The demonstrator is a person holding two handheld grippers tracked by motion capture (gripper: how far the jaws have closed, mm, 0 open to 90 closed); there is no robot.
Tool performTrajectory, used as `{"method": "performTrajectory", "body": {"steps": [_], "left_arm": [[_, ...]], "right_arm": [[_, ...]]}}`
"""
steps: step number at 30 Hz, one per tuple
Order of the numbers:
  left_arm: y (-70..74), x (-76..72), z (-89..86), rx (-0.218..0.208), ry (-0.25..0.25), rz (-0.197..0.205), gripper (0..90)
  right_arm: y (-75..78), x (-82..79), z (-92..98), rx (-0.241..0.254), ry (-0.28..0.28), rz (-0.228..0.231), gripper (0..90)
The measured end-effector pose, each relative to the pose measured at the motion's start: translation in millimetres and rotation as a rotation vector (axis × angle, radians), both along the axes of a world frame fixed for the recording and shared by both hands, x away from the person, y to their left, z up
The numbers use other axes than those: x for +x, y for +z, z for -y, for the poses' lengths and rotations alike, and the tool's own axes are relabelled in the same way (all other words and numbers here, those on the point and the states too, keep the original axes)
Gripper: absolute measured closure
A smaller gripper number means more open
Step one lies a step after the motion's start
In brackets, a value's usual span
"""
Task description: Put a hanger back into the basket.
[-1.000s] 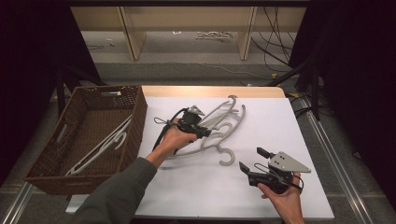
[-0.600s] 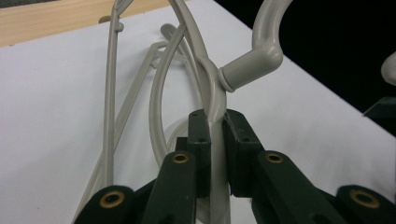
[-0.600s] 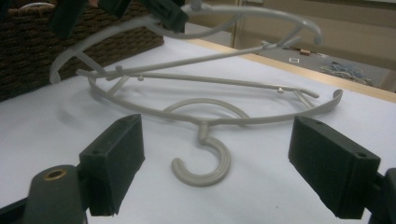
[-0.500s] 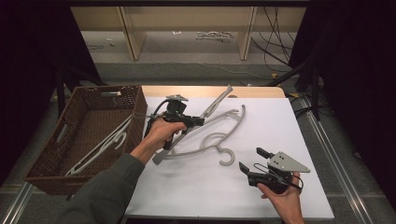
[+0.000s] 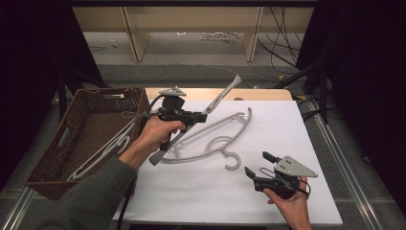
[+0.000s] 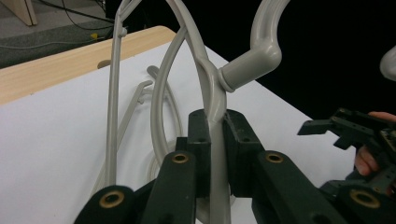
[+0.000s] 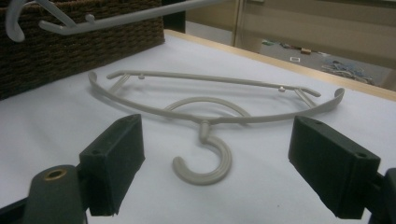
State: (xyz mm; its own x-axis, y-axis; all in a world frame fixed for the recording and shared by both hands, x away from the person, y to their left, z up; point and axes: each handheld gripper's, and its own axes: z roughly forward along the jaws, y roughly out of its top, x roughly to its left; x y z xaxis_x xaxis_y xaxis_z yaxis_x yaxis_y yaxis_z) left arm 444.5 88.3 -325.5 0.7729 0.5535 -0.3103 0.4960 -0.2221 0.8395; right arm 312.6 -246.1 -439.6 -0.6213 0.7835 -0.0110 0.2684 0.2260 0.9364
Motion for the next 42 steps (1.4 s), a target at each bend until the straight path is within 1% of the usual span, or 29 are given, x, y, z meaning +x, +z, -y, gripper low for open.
{"method": "performTrajectory", "body": {"steps": [3, 4, 5, 6, 7, 8, 9, 11, 12, 13, 14, 15, 17, 19, 20, 22, 23, 27, 29, 30, 31, 32, 33, 34, 36, 37, 38, 41, 42], "left_arm": [[12.8, -7.1, -7.4, 0.006, -0.008, 0.023, 81.7], [22.9, -11.6, -14.7, 0.004, -0.004, 0.041, 81.7], [22.9, -11.6, -14.7, 0.004, -0.004, 0.041, 81.7], [27.6, -13.8, -18.2, -0.004, 0.0, 0.047, 81.7], [31.1, -15.7, -20.9, -0.006, 0.004, 0.053, 81.7], [36.3, -18.4, -24.2, -0.004, 0.001, 0.061, 81.7], [41.1, -21.4, -27.1, -0.002, 0.003, 0.081, 81.7], [51.8, -28.4, -33.8, 0.009, 0.005, 0.111, 81.7], [54.7, -30.9, -36.9, -0.008, 0.003, 0.116, 81.7], [58.2, -33.3, -40.8, -0.002, 0.001, 0.121, 81.6], [60.1, -35.4, -44.0, -0.008, -0.003, 0.128, 81.7], [63.0, -38.2, -48.8, 0.01, 0.004, 0.139, 81.6], [64.7, -41.3, -55.1, 0.025, 0.015, 0.146, 81.6], [65.0, -43.6, -62.6, 0.04, 0.021, 0.146, 81.7], [64.2, -44.1, -66.9, 0.043, 0.024, 0.148, 81.7], [62.1, -44.3, -75.3, 0.052, 0.028, 0.145, 81.6], [61.2, -44.9, -79.1, 0.074, 0.037, 0.144, 81.6], [55.7, -46.5, -93.2, 0.117, 0.043, 0.149, 81.6], [52.8, -47.4, -100.4, 0.126, 0.051, 0.152, 81.6], [51.9, -48.0, -104.0, 0.132, 0.06, 0.148, 81.6], [51.6, -48.4, -107.3, 0.134, 0.065, 0.149, 81.6], [50.9, -49.2, -113.4, 0.131, 0.076, 0.152, 81.6], [50.5, -49.6, -117.5, 0.134, 0.083, 0.156, 81.7], [50.8, -50.1, -120.8, 0.141, 0.086, 0.153, 81.7], [49.4, -50.9, -128.7, 0.135, 0.095, 0.157, 81.6], [49.2, -51.5, -131.6, 0.145, 0.099, 0.16, 81.6], [48.2, -52.4, -134.8, 0.146, 0.111, 0.164, 81.6], [44.7, -54.1, -146.2, 0.168, 0.124, 0.163, 81.6], [42.7, -54.2, -149.8, 0.17, 0.131, 0.154, 81.7]], "right_arm": [[-0.5, 0.1, -1.1, 0.003, 0.003, 0.003, 19.3], [-0.5, 0.6, -1.2, 0.003, 0.003, 0.014, 19.3], [-0.5, 0.6, -1.2, 0.003, 0.003, 0.014, 19.3], [-0.5, 1.3, -0.9, -0.002, 0.003, 0.028, 19.3], [-0.8, 0.5, -1.7, 0.003, 0.005, 0.007, 19.3], [-1.1, 0.6, -1.6, -0.004, 0.001, 0.01, 19.3], [-1.1, 0.3, -1.8, 0.002, 0.001, 0.0, 19.3], [-1.2, 0.9, -1.9, -0.001, 0.0, 0.009, 19.3], [-1.3, 0.8, -2.1, -0.002, 0.001, 0.007, 19.3], [-1.4, 0.7, -2.2, -0.005, 0.002, 0.006, 19.3], [-1.3, 0.6, -2.1, -0.004, 0.001, 0.008, 19.3], [-1.2, 0.5, -2.2, -0.001, 0.0, 0.011, 19.3], [-1.5, 1.2, -2.0, -0.004, 0.0, 0.015, 19.3], [-1.1, 1.1, -0.7, -0.022, 0.001, 0.006, 19.3], [-1.5, 1.6, -1.4, -0.012, 0.004, 0.013, 19.3], [-1.5, 1.0, -2.6, -0.006, 0.0, 0.004, 19.3], [-1.5, 0.8, -2.4, -0.009, 0.004, 0.0, 19.4], [-1.8, 1.1, -3.3, -0.009, 0.006, -0.004, 19.3], [-1.8, 1.0, -3.3, -0.009, 0.006, -0.004, 19.3], [-1.4, 1.8, -2.4, -0.017, 0.01, 0.012, 19.4], [-1.7, 1.8, -2.8, -0.01, 0.008, 0.01, 19.3], [-1.8, 1.2, -3.2, -0.006, 0.006, -0.004, 19.3], [-2.1, 1.8, -2.6, -0.015, 0.006, 0.005, 19.3], [-1.4, 0.7, -2.6, -0.011, 0.008, -0.007, 19.4], [-1.6, 0.9, -3.0, -0.009, 0.008, -0.01, 19.3], [-1.6, 0.9, -3.0, -0.009, 0.008, -0.01, 19.3], [-2.3, 2.1, -2.5, -0.022, 0.007, 0.01, 19.3], [-2.4, 2.2, -3.5, -0.021, 0.008, 0.009, 19.3], [-2.5, 2.1, -3.6, -0.021, 0.009, 0.007, 19.4]]}}
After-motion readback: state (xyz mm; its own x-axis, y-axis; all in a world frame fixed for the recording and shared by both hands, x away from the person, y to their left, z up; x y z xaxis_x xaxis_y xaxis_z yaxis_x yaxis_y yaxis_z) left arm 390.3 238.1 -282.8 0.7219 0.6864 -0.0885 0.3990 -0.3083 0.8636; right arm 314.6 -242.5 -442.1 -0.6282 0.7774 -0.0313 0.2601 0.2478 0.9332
